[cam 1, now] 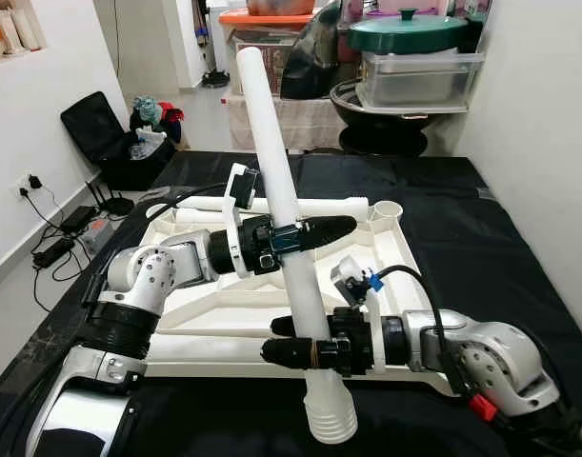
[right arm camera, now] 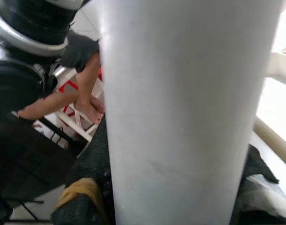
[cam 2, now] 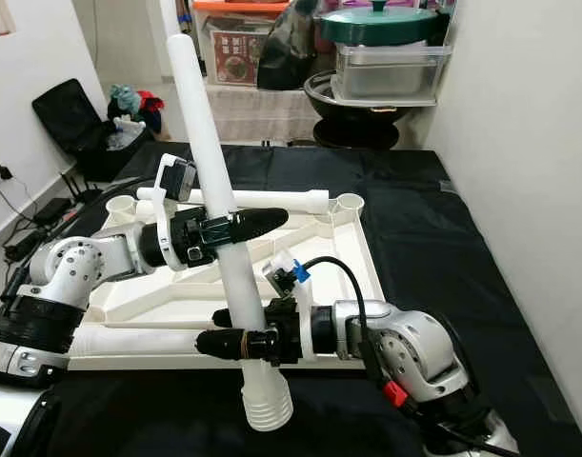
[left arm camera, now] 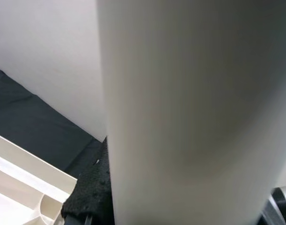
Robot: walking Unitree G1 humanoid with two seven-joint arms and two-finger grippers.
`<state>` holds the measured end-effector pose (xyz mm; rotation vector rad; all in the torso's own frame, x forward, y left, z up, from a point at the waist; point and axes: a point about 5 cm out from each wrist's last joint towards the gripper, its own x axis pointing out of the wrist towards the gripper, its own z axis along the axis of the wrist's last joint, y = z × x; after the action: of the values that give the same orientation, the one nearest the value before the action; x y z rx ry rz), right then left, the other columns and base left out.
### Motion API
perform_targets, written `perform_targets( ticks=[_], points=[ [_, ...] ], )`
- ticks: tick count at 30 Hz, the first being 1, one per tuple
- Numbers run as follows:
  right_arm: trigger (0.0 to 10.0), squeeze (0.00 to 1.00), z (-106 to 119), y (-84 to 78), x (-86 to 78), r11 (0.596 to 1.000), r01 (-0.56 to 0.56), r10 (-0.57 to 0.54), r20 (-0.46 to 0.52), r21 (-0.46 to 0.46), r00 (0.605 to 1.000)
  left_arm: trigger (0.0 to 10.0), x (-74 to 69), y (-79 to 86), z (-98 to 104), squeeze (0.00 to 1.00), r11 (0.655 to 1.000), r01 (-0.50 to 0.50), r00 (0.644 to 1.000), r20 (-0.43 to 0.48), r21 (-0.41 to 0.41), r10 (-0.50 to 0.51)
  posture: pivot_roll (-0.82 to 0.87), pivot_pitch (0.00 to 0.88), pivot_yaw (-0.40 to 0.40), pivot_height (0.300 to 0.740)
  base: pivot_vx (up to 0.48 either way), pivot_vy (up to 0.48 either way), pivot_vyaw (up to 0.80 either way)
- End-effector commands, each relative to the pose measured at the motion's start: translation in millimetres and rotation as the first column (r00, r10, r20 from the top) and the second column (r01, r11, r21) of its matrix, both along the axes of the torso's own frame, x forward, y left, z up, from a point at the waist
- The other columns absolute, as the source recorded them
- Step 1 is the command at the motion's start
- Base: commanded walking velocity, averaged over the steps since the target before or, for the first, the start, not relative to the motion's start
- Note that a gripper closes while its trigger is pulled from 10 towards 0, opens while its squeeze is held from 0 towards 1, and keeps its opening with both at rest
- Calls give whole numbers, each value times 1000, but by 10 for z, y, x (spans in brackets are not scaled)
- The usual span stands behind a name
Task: Building children table
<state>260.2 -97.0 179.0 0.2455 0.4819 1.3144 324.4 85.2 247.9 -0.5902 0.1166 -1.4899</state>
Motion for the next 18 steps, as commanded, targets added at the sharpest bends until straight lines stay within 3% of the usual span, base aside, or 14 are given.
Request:
perform_targets(
  ticks=[1, 5, 6, 7, 8, 12, 13, 15, 17, 18],
  points=[
    [0, 0, 4, 109, -10, 1000, -18, 18, -22, 22, 1000, 10000, 3, -59, 127, 0, 999, 8, 997, 75, -34, -5, -21, 0, 37, 740, 0, 0, 0],
    [0, 0, -28, 100, 2, 999, 15, -14, -43, 41, 999, 10000, 28, -38, 136, 0, 999, -22, 996, 82, -41, 26, -17, 0, 35, 740, 0, 0, 0],
    [0, 0, -32, 93, -3, 999, 20, -18, -47, 47, 999, 10000, 30, -26, 144, 157, 999, -25, 995, 92, -44, 29, -16, 0, 34, 740, 0, 0, 0],
    [0, 0, -32, 93, -3, 999, 20, -18, -47, 47, 999, 10000, 30, -26, 144, 157, 999, -25, 995, 92, -44, 29, -16, 0, 34, 740, 0, 0, 0],
    [0, 0, -31, 85, -6, 998, 26, -23, -49, 53, 999, 10000, 30, -17, 149, 1000, 999, -26, 994, 101, -43, 30, -16, 0, 34, 740, 0, 0, 0],
    [0, 0, -25, 66, 1, 997, 39, -36, -50, 61, 998, 10000, 9, -6, 165, 1000, 999, -3, 993, 119, -51, 9, -16, 0, 34, 740, 0, 0, 0],
    [0, 0, -13, 31, 34, 995, 71, -69, -35, 63, 997, 10000, -30, 11, 182, 1000, 998, 26, 989, 147, -52, -18, -13, 0, 32, 740, 0, 0, 0],
    [0, 0, 57, -141, 234, 969, 240, -241, 25, 61, 970, 10000, -79, 107, 254, 1000, 995, 49, 983, 179, -84, -33, -4, 0, 26, 740, 0, 0, 0],
    [0, 0, 57, -141, 234, 969, 240, -241, 25, 61, 970, 10000, -79, 107, 254, 1000, 995, 49, 983, 179, -84, -33, -4, 0, 26, 740, 0, 0, 0],
    [0, 0, 93, -249, 334, 944, 324, -328, 59, 59, 943, 10000, -80, 165, 291, 1000, 994, 35, 983, 181, -101, -17, -2, 0, 25, 740, 0, 0, 0]
  ],
)
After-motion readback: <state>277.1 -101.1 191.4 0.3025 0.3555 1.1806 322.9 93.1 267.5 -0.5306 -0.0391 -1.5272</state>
